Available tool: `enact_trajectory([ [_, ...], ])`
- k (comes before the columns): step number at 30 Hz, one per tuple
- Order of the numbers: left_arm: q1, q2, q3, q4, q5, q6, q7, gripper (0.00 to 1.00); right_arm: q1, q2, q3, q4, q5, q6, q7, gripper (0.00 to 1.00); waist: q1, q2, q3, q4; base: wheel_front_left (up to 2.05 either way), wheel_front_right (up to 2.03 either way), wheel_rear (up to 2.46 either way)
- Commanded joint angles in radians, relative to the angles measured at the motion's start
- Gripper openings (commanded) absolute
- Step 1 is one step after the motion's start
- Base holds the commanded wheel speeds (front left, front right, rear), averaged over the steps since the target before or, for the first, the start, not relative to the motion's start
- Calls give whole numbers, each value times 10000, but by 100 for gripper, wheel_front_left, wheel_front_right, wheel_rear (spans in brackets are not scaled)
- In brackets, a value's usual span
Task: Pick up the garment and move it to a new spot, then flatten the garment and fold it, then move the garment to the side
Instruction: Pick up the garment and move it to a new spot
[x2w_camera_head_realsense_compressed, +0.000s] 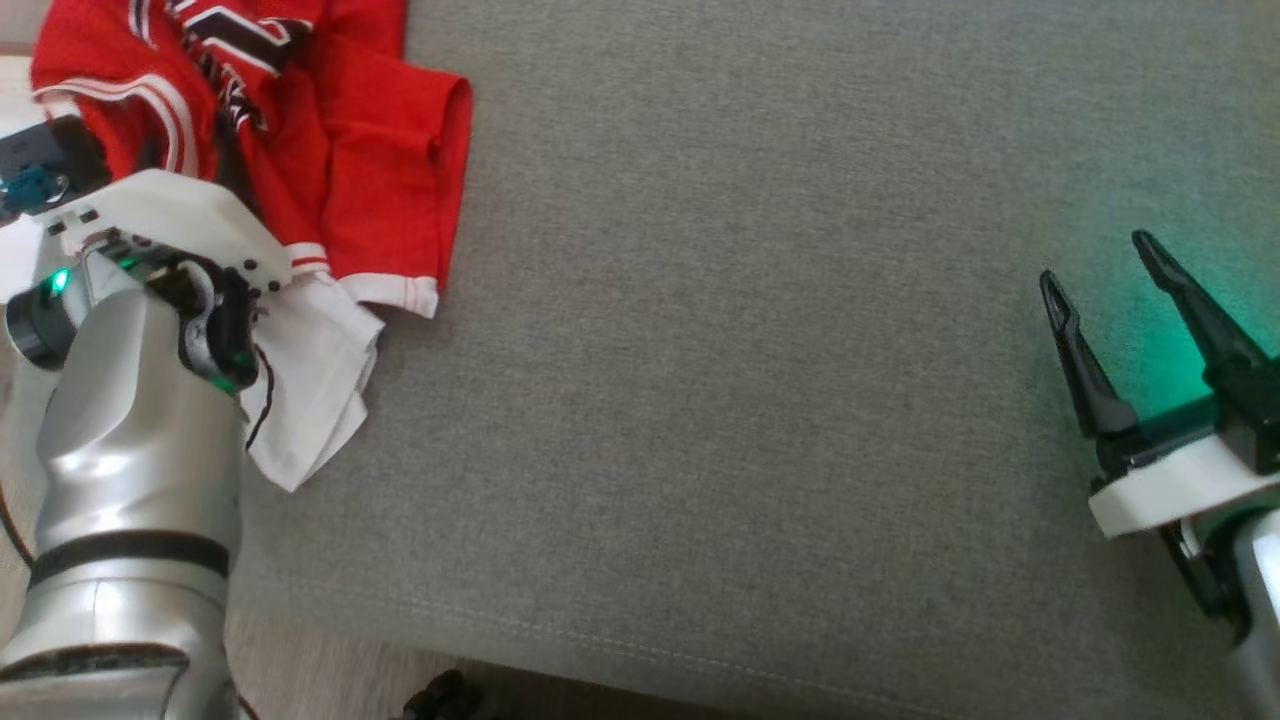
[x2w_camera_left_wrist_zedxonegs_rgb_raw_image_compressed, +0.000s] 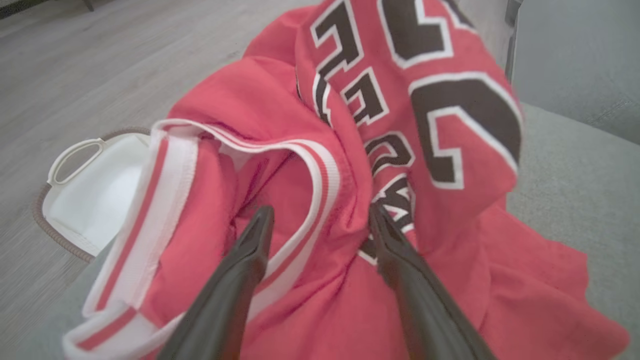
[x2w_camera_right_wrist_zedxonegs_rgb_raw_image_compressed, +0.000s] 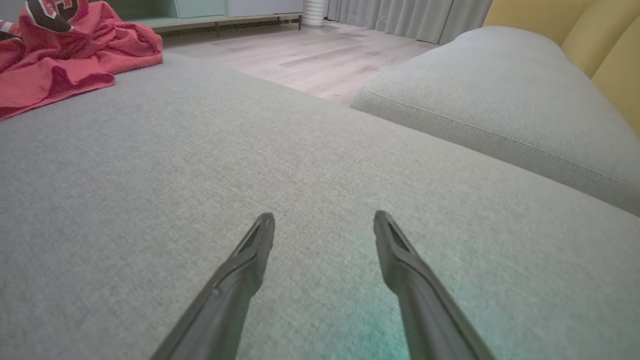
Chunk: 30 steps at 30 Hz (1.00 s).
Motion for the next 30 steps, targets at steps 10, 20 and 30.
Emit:
enact_trajectory([
  [10, -1118, 695, 91, 1523, -46, -406, -607, 0, 602, -40, 7, -878, 57, -7, 303, 100, -1, 0, -222, -239, 0, 0, 0],
  [20, -2623, 2031, -518, 656, 667, -776, -1234, 0, 747, 853, 145, 15, 179, -7, -322, 100, -1, 0, -1759, -469, 0, 0, 0],
  [30, -3210, 1903, -1450, -2143, 258, -1719, 1121, 0, 847, 1985, 546, 1438, 244, -7, -1157, 100, -1, 0, -3460, -1175, 0, 0, 0],
])
